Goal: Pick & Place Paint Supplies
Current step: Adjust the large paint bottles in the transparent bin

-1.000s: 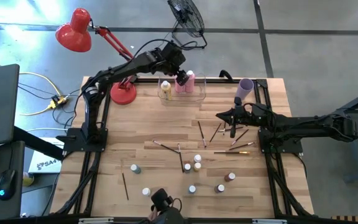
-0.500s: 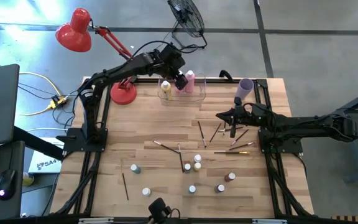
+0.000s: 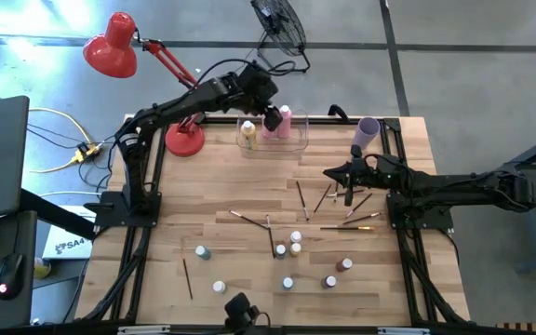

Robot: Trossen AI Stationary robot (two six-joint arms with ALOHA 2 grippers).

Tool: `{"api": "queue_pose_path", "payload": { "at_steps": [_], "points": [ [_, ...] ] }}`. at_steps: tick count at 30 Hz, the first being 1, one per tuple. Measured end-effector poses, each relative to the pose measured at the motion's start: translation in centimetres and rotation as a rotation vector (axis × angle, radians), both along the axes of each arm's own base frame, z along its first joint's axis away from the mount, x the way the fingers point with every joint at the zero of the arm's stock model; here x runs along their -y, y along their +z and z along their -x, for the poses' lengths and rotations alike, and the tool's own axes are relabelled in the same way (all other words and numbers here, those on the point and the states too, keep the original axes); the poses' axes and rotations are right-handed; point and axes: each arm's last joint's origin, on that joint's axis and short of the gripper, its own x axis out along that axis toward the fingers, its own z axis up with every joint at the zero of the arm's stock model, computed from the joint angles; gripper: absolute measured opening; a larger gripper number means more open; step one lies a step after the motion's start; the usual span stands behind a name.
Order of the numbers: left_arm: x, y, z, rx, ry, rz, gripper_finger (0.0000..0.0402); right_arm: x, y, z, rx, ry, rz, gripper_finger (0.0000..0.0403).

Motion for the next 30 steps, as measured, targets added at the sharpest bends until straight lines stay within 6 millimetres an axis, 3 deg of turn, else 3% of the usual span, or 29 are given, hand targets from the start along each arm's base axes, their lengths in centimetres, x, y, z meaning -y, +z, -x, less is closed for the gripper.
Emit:
{"api": "queue_pose_path", "payload": {
  "at_steps": [4,14,21,26,30],
  "points": [
    [0.2,0.6,0.1,-0.002,-0.058,-0.067,0.0258,0.0,0.0,0.0,0.000,0.000,0.000,0.0002],
    [3.7,3.2,0.3,0.008,-0.197,-0.170,0.0258,0.0,-0.1,0.0,-0.005,0.001,-0.003,0.0002],
    [4.6,4.0,0.5,0.036,-0.247,-0.190,0.0258,0.0,-0.4,0.1,-0.034,-0.001,-0.035,0.0002],
    [5.2,3.7,0.0,0.040,-0.272,-0.194,0.0258,-0.1,-0.6,0.1,-0.051,-0.003,-0.078,0.0002],
    [6.3,1.9,-0.4,0.026,-0.309,-0.195,0.0258,-0.1,-0.9,0.2,-0.073,-0.001,-0.091,0.0002]
  ]
}}
